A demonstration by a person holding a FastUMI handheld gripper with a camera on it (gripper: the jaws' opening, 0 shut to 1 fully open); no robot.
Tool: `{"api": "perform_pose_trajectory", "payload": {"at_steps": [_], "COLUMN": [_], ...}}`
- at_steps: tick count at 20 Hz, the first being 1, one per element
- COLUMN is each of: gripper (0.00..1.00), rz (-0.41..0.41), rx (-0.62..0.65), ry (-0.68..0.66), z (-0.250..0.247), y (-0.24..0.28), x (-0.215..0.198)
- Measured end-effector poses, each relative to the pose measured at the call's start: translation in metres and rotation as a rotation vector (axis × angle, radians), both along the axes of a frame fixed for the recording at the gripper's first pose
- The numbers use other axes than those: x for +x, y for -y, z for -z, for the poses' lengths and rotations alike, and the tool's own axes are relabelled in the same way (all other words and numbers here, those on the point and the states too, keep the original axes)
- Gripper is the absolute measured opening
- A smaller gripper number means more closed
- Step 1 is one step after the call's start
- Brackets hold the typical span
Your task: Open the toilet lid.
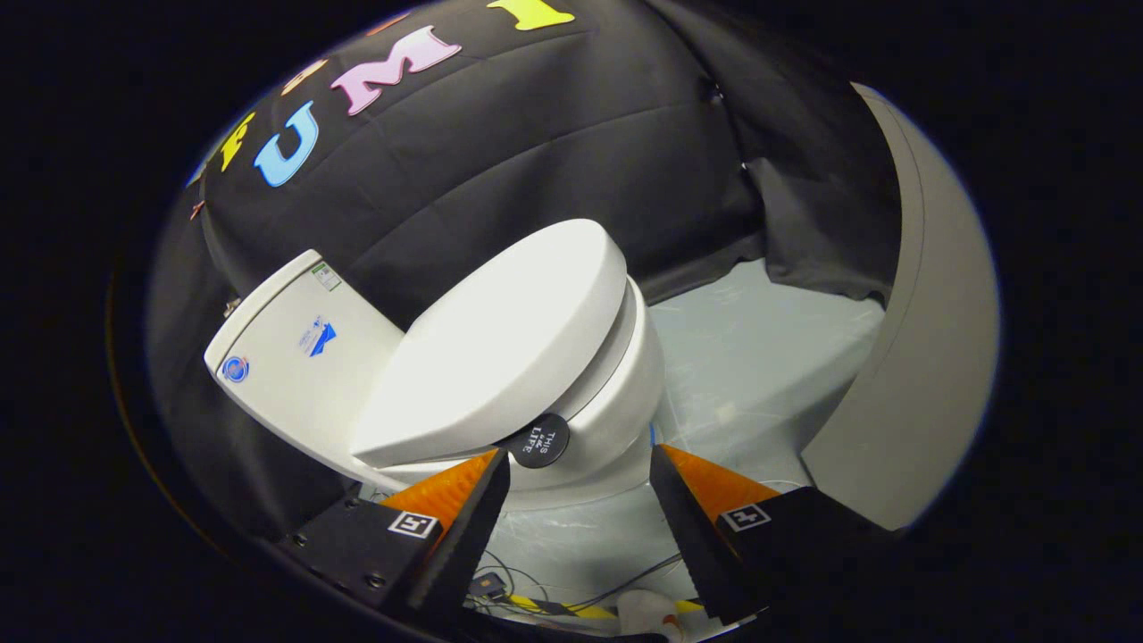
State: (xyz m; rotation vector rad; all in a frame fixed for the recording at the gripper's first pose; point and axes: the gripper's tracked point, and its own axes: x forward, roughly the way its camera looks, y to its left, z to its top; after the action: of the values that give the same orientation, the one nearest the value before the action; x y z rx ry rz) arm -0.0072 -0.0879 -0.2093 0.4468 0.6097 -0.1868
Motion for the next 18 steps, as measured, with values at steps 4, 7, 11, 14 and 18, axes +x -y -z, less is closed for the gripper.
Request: {"api": "perform_pose_trajectory", "payload": {"at_steps": [4,7,11,14,18], "gripper": [0.96,0.95,0.88,0.59,0.38], "rz": [0.044,0.086,0.104,0.121,0.104], "rx": [0.137,0.244,0.389,0.390,0.417], "ry": [-0.007,-0.005,-0.011,0.013,0.020], "z": [0.010,0.018,0.026,0.026,0.023], "y": [-0.004,-0.006,-0.014,-0.010,-0.014], "x": [0.013,0.020,0.022,0.031,0.036]}}
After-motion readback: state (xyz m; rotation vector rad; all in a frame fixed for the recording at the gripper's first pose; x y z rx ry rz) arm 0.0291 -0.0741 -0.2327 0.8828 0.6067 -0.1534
